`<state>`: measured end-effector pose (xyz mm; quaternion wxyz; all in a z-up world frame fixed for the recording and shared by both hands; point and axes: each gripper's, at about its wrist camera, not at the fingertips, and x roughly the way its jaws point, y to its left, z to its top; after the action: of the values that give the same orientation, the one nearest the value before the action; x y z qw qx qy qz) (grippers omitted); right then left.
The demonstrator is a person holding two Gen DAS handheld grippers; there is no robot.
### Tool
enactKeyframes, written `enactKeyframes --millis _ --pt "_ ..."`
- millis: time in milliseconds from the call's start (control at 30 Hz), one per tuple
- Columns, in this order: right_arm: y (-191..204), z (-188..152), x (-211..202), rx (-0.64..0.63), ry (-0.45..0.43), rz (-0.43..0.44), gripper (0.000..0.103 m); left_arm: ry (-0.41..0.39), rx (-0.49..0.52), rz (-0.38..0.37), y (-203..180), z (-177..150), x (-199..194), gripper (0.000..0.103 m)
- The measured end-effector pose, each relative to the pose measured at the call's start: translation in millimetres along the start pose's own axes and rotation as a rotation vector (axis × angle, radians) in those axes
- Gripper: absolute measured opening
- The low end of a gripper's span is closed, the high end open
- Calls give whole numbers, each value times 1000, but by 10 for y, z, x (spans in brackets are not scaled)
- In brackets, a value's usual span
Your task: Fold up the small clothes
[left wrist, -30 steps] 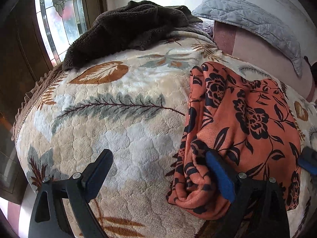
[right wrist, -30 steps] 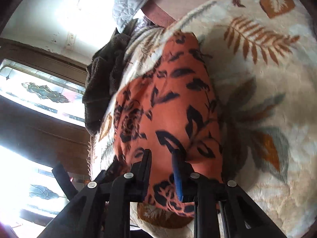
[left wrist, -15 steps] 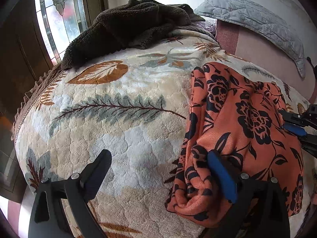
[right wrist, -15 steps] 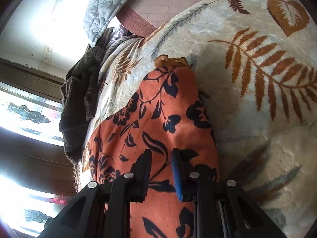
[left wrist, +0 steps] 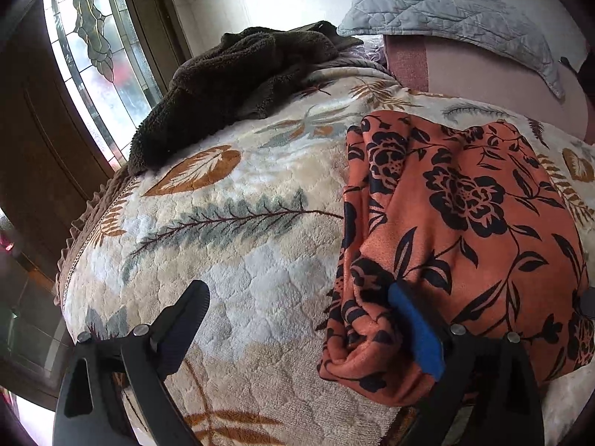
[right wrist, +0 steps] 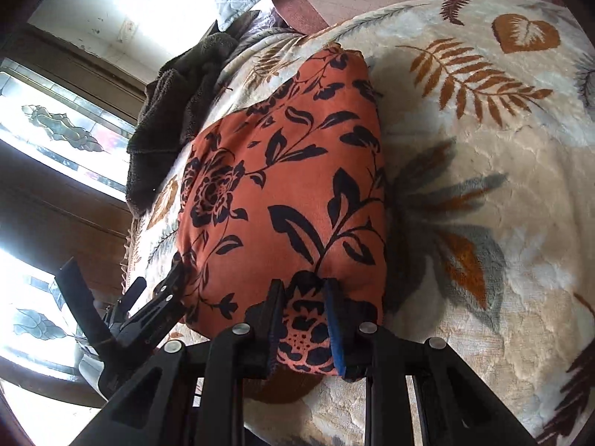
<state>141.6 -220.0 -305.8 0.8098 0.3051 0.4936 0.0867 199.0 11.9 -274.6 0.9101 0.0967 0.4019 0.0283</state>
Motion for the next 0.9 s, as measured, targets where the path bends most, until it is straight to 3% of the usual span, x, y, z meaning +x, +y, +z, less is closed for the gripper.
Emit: enactKeyframes --millis 367,567,767,900 --pt "31 -118 -194 -49 -81 26 27 -94 -41 -24 72 47 -176 97" --pt "-84 -121 51 -22 -30 28 26 17 -8 -17 -12 -2 65 97" --pt "-117 -108 -92 -11 -59 62 26 -16 -69 -59 106 20 -35 97" --pt "-245 -61 -235 37 -105 79 29 -67 -182 -77 348 82 -121 97"
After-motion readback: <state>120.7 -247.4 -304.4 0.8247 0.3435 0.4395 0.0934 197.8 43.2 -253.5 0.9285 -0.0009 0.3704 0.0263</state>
